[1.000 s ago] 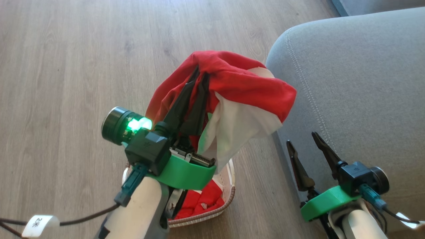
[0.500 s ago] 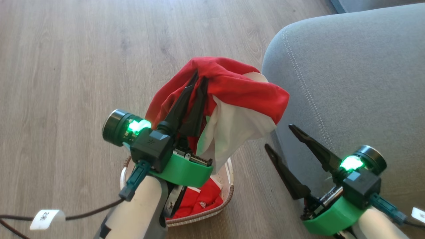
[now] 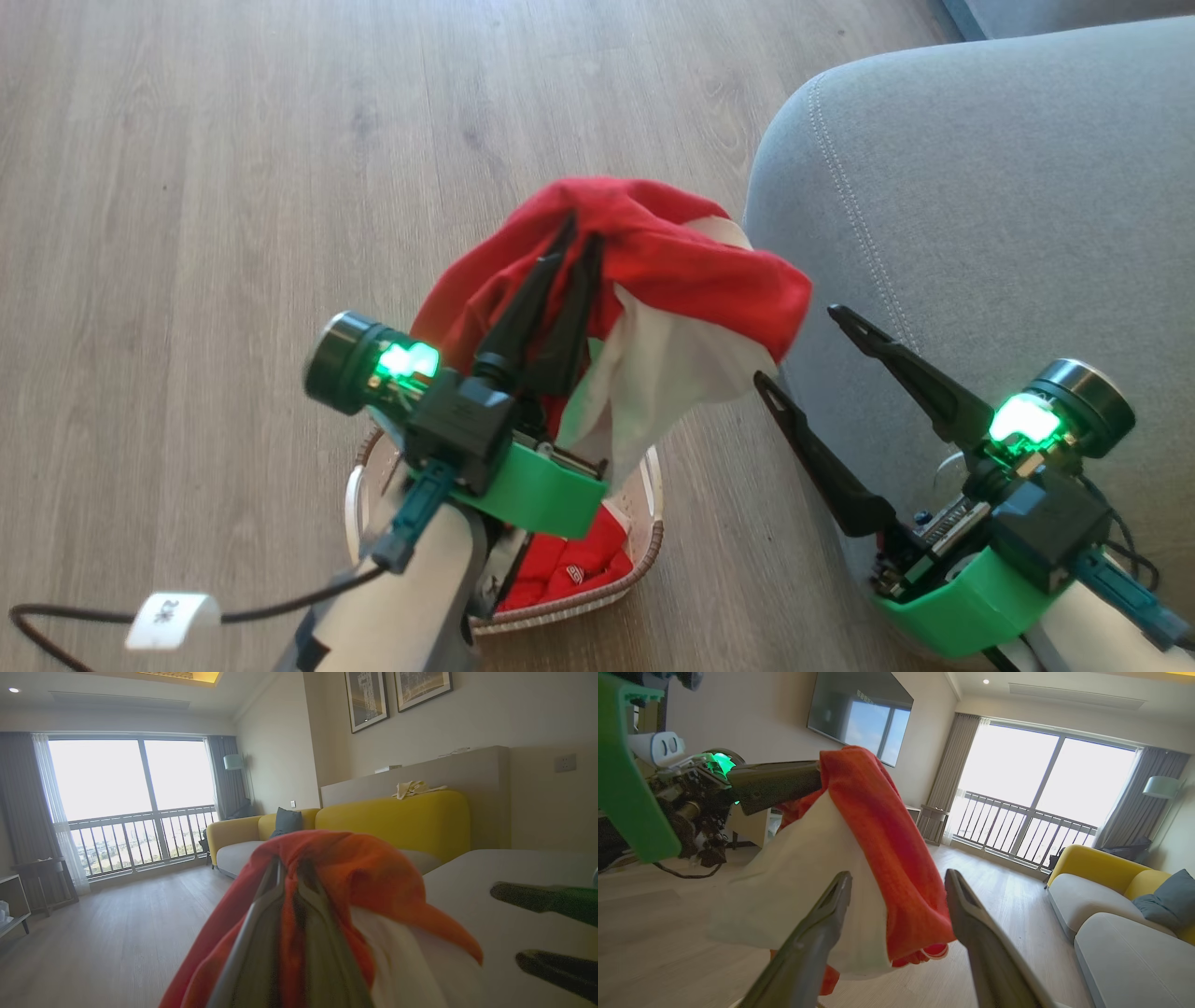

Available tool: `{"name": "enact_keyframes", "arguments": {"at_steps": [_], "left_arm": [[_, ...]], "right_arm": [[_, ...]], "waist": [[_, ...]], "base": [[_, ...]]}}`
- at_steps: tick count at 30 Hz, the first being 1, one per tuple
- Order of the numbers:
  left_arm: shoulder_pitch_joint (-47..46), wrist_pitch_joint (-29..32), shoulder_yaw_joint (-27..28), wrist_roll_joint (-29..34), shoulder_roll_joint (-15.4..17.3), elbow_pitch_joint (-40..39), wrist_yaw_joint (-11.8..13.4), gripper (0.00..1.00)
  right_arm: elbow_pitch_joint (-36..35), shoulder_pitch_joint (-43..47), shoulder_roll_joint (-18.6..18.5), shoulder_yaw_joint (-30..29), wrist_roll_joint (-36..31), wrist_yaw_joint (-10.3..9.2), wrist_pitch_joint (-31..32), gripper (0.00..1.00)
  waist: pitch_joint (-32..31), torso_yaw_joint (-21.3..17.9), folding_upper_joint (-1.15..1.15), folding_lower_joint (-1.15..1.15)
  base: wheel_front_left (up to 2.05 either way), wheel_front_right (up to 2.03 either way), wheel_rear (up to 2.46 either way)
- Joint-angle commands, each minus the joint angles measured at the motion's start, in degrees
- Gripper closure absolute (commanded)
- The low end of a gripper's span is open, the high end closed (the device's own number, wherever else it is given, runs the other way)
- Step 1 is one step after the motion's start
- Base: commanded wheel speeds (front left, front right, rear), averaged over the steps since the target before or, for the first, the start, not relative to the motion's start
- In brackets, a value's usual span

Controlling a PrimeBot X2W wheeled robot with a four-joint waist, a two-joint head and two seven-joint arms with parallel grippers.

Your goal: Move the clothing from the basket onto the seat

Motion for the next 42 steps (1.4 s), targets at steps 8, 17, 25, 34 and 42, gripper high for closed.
{"name": "enact_keyframes", "arguments": {"at_steps": [8, 17, 25, 34, 42], "left_arm": [[-2.57, -0.28, -1.38, 1.91, 0.39, -1.67, -1.26, 1.0], [-3.02, -0.28, -4.94, 2.48, 0.39, -1.42, -2.53, 1.0], [-3.41, -0.28, -8.83, 2.59, 0.39, -1.24, -3.89, 1.0], [-3.93, -0.28, -12.77, 2.25, 0.39, -0.44, -5.14, 1.0], [-3.74, -0.28, -14.77, 1.61, 0.39, -0.55, -5.38, 1.0]], "right_arm": [[2.41, -4.02, -1.42, 2.46, 0.39, 0.4, -0.05, 0.0], [6.29, -5.62, -0.05, 5.35, -1.15, 0.4, -0.05, 0.0], [9.35, -7.58, 0.54, 8.47, -1.83, 0.4, -0.05, 0.0], [11.8, -9.9, 1.73, 13.96, -4.75, 0.4, -0.05, 0.0], [13.79, -9.26, 6.11, 8.56, -4.67, 0.4, -0.05, 1.0]], "waist": [[-0.18, 0.25, 0.0, 0.0], [-0.17, 1.04, 0.0, 0.0], [-0.44, 1.53, 0.0, 0.0], [-0.84, 2.51, 0.0, 0.0], [-1.0, 3.36, 0.0, 0.0]], "base": [[0.0, 0.0, 0.0], [0.0, 0.0, 0.0], [0.0, 0.0, 0.0], [0.0, 0.0, 0.0], [0.0, 0.0, 0.0]]}}
